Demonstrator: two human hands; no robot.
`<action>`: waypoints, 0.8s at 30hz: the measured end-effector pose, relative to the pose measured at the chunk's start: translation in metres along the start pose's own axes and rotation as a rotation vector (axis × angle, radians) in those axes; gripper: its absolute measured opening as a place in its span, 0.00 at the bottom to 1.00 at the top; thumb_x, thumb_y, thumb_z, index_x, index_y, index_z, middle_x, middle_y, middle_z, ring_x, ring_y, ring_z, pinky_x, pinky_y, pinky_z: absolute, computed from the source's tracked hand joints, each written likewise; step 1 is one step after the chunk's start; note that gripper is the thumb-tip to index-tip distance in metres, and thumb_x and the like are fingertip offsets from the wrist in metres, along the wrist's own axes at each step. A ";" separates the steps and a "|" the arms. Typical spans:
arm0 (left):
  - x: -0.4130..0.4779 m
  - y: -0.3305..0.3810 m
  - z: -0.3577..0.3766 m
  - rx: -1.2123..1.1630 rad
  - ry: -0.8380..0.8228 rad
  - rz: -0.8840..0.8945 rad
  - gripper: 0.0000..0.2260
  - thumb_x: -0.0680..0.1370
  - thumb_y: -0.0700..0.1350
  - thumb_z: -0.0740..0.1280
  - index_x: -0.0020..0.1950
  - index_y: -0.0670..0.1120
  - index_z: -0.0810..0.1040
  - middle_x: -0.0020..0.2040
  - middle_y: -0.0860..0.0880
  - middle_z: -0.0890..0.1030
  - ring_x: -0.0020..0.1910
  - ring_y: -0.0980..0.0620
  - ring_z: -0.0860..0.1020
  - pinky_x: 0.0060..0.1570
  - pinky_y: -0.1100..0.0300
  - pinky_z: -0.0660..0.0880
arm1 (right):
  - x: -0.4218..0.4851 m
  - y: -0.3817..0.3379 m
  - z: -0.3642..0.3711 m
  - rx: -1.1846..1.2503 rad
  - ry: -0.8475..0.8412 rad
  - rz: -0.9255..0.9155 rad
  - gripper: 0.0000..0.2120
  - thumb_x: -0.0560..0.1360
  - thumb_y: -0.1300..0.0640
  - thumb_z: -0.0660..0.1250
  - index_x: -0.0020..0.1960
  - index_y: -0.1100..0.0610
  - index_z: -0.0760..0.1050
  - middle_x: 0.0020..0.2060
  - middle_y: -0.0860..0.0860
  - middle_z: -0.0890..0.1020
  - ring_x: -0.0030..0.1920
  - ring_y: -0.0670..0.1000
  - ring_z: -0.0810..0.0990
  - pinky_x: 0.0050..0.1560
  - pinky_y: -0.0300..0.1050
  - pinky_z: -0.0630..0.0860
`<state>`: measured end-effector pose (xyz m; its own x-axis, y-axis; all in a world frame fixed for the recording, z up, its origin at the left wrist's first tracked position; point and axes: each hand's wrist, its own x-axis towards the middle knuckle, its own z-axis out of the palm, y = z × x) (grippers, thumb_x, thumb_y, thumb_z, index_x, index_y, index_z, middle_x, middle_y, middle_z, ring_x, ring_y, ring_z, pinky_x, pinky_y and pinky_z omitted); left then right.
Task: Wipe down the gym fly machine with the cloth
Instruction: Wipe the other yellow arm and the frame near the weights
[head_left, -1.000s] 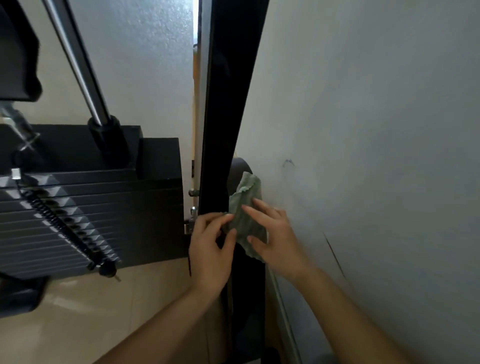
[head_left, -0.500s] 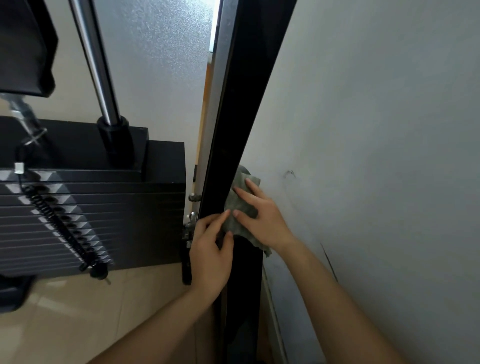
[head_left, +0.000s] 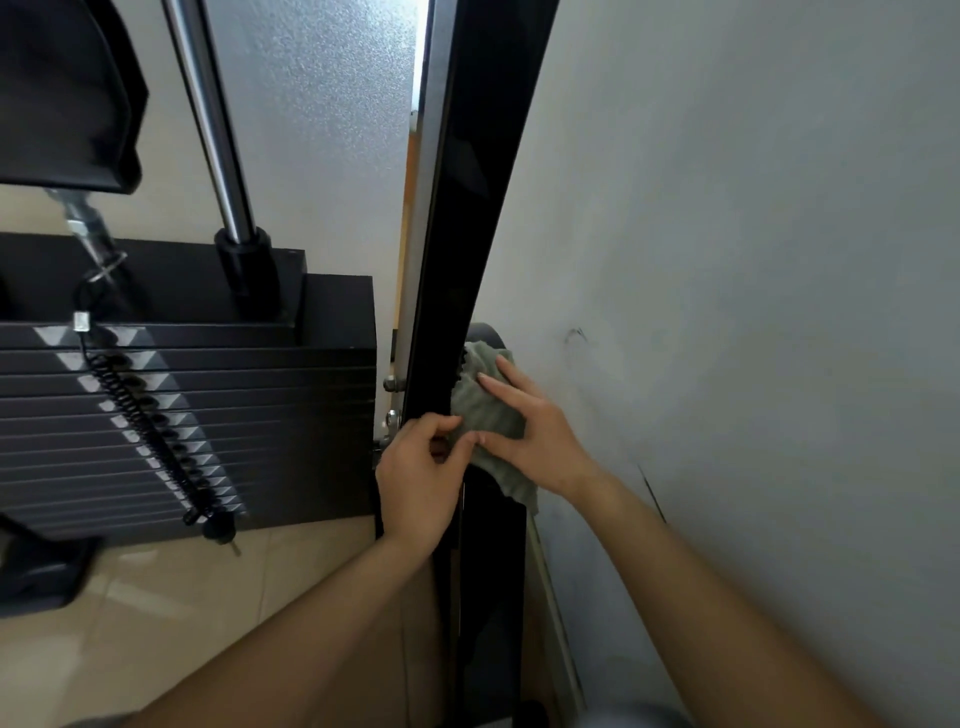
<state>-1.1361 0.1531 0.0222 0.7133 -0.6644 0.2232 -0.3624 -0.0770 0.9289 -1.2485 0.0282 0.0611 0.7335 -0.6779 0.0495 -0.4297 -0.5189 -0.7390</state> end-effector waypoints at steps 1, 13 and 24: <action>-0.002 -0.002 -0.001 -0.001 -0.011 -0.024 0.07 0.75 0.50 0.76 0.51 0.52 0.83 0.45 0.58 0.83 0.43 0.62 0.82 0.45 0.63 0.80 | -0.011 0.003 0.003 0.002 0.021 -0.002 0.34 0.73 0.58 0.77 0.76 0.52 0.69 0.80 0.43 0.59 0.78 0.42 0.58 0.76 0.38 0.61; -0.025 -0.018 -0.016 0.212 -0.275 -0.204 0.08 0.72 0.53 0.78 0.41 0.53 0.80 0.37 0.56 0.82 0.38 0.61 0.80 0.41 0.60 0.77 | -0.073 0.012 0.004 0.223 0.090 0.096 0.32 0.73 0.66 0.75 0.74 0.53 0.71 0.73 0.46 0.70 0.70 0.51 0.74 0.63 0.52 0.79; -0.007 0.000 -0.015 -0.072 -0.198 -0.192 0.15 0.75 0.48 0.76 0.60 0.47 0.81 0.54 0.51 0.83 0.48 0.61 0.81 0.52 0.59 0.80 | -0.028 -0.006 -0.006 -0.076 0.084 0.109 0.37 0.74 0.61 0.74 0.79 0.51 0.63 0.70 0.52 0.74 0.68 0.52 0.74 0.68 0.54 0.74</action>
<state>-1.1322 0.1686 0.0251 0.6311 -0.7756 -0.0148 -0.1830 -0.1673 0.9688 -1.2698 0.0474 0.0682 0.6349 -0.7720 0.0299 -0.5456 -0.4754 -0.6901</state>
